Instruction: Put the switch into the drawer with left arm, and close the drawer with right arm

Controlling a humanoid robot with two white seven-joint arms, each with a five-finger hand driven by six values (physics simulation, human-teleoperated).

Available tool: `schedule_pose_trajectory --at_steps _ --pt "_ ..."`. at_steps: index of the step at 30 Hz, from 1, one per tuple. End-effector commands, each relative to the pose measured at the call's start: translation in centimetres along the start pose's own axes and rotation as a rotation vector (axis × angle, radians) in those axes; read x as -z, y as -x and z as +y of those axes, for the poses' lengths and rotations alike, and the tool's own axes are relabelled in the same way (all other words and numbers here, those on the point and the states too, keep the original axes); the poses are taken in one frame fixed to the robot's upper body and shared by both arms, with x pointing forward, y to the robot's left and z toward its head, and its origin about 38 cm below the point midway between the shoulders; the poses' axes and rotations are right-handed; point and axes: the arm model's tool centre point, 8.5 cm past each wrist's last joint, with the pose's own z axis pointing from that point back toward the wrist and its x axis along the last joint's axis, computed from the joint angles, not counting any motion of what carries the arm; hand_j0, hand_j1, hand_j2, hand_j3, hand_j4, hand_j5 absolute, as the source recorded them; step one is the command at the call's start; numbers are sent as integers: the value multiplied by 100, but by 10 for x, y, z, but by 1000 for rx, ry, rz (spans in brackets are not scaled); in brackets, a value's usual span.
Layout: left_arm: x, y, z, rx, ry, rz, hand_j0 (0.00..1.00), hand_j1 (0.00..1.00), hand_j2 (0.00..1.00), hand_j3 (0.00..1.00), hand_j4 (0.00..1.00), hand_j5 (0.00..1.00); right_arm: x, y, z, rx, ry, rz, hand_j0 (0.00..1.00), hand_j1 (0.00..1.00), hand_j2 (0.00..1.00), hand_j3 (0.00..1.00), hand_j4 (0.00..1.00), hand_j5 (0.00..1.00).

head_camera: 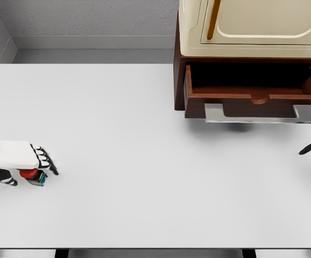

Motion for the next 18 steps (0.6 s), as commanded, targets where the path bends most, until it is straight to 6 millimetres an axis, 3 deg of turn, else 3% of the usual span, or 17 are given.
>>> schedule_pose_trajectory --at_steps 1,7,14,18 --pt "0 0 1 -3 -5 0 54 54 54 54 54 54 -1 0 -4 2 10 0 54 54 54 54 54 54" --pt "0 0 1 -3 -5 0 54 54 54 54 54 54 6 -1 -10 -11 21 -17 54 54 54 54 54 54" --pt "1 -1 3 0 -10 -4 39 39 39 39 39 39 6 -2 -12 -9 49 -19 54 54 54 54 54 54" --pt "2 0 20 26 -48 -6 38 38 38 38 38 38 13 -4 -11 -8 46 -36 54 54 54 54 54 54"
